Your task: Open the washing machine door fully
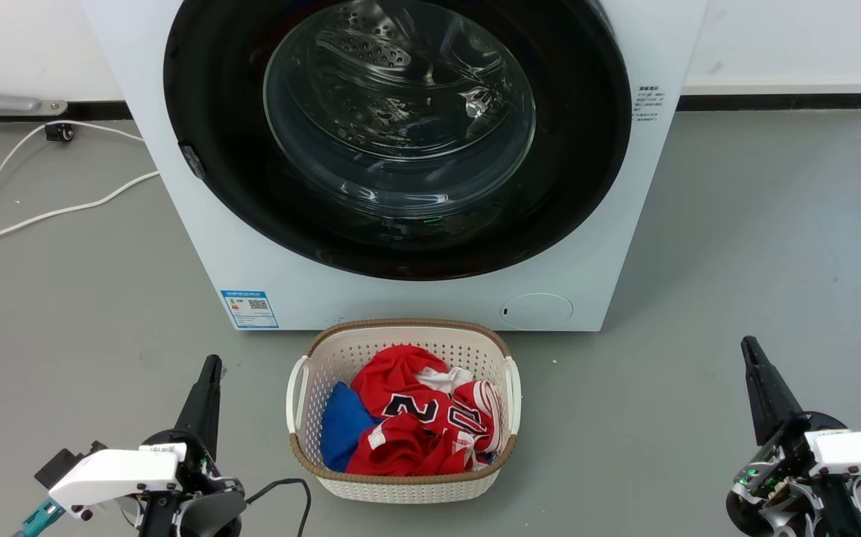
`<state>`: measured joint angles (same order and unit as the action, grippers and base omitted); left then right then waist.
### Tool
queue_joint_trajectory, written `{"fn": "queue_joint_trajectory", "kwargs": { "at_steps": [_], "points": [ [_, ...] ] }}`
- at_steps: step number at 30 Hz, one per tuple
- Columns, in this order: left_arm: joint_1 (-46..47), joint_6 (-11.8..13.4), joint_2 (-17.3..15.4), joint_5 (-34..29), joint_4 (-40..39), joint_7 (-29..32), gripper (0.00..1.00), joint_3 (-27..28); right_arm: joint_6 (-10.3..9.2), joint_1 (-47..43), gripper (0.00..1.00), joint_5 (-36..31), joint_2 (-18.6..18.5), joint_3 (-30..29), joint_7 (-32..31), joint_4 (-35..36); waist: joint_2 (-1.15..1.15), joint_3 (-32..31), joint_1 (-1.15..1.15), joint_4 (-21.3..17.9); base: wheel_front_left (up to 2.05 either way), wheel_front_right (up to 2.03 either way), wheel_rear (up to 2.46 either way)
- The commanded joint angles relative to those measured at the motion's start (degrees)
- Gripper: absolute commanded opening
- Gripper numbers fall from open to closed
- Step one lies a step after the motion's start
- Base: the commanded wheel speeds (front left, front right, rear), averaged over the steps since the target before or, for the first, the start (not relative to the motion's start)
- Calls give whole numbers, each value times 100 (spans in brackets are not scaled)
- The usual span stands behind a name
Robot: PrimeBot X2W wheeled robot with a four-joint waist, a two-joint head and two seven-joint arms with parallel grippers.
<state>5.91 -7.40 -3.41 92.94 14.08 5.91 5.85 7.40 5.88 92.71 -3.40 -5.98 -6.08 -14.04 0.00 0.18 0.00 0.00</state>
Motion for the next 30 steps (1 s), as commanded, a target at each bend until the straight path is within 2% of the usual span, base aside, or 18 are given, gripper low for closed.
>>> {"fn": "queue_joint_trajectory", "kwargs": {
  "at_steps": [1, 28, 29, 30],
  "points": [
    [52, -17, 0, -32, 5, 26, 0, 14, 17, 62, 0, -26, 19, -7, -6, -7, 0, 0, 0, 0, 0, 0, 0],
    [55, -17, 19, -46, 5, 40, 0, 39, 17, 65, 0, -53, 34, -26, -27, -8, 0, 0, 0, 0, 0, 0, 0],
    [-6, 1, 17, -26, 18, 21, 100, 15, 0, -9, 100, 0, 12, -16, -6, -14, 0, 0, 0, 0, 0, 0, 0],
    [-29, 4, 24, -26, 64, 20, 100, 11, 0, -40, 100, 0, 14, -13, -5, -56, 0, 0, 0, 0, 0, 0, 0]
  ]
}}
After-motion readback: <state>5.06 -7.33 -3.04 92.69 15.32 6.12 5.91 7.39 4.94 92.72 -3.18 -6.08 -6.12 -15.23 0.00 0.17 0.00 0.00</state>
